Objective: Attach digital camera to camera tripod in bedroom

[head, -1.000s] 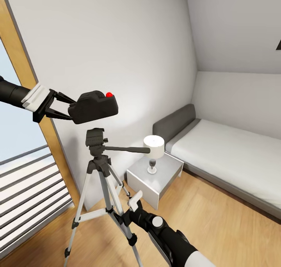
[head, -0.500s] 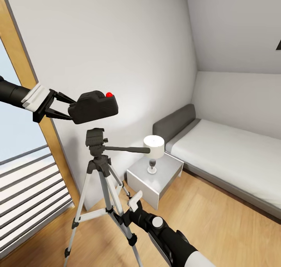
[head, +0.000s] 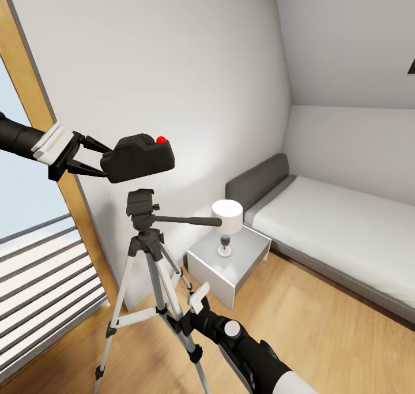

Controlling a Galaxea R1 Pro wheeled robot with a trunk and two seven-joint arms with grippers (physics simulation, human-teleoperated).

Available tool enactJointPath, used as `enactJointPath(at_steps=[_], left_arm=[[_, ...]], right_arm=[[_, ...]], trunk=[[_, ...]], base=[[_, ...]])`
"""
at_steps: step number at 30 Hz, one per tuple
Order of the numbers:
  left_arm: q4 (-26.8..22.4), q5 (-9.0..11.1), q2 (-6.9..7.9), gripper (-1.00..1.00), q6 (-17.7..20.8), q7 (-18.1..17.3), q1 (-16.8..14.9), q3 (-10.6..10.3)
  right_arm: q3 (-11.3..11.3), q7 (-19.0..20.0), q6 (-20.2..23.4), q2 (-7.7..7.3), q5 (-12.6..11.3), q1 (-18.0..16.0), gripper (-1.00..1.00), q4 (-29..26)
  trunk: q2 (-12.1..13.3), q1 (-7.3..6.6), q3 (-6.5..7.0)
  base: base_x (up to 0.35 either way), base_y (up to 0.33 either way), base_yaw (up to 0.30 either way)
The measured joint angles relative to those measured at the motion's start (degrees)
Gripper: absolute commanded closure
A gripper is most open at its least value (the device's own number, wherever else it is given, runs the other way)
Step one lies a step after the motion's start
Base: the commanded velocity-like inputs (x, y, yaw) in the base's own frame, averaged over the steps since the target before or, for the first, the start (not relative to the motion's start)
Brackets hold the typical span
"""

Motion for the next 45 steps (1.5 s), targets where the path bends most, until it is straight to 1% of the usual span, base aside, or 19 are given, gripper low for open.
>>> enactJointPath(at_steps=[7, 12, 30, 31, 45], left_arm=[[-0.30, 0.02, 0.17, 1.00, 0.00, 0.00, 0.00, -0.06], [-0.38, 0.02, 0.26, 1.00, 0.00, 0.00, 0.00, -0.05], [-0.43, 0.02, 0.32, 1.00, 0.00, 0.00, 0.00, -0.02], [-0.43, 0.02, 0.32, 1.00, 0.00, 0.00, 0.00, -0.01], [-0.43, 0.02, 0.32, 1.00, 0.00, 0.00, 0.00, -0.04]], right_arm=[[2.00, 0.01, 0.01, 0.00, 0.06, 0.02, -1.00, 0.04], [2.65, -0.02, 0.01, 0.00, 0.07, 0.03, -1.00, 0.08], [3.10, -0.05, 0.09, 0.00, 0.07, 0.03, -1.00, 0.19], [3.10, -0.05, 0.08, 0.00, 0.05, 0.03, 1.00, 0.19], [3.15, -0.06, -0.05, 0.00, 0.11, 0.02, 1.00, 0.18]], trunk=[[0.00, 0.00, 0.00], [0.00, 0.00, 0.00], [0.00, 0.00, 0.00], [0.00, 0.00, 0.00], [0.00, 0.00, 0.00]], base=[[0.000, 0.000, 0.000], [0.000, 0.000, 0.000], [0.000, 0.000, 0.000], [0.000, 0.000, 0.000], [0.000, 0.000, 0.000]])
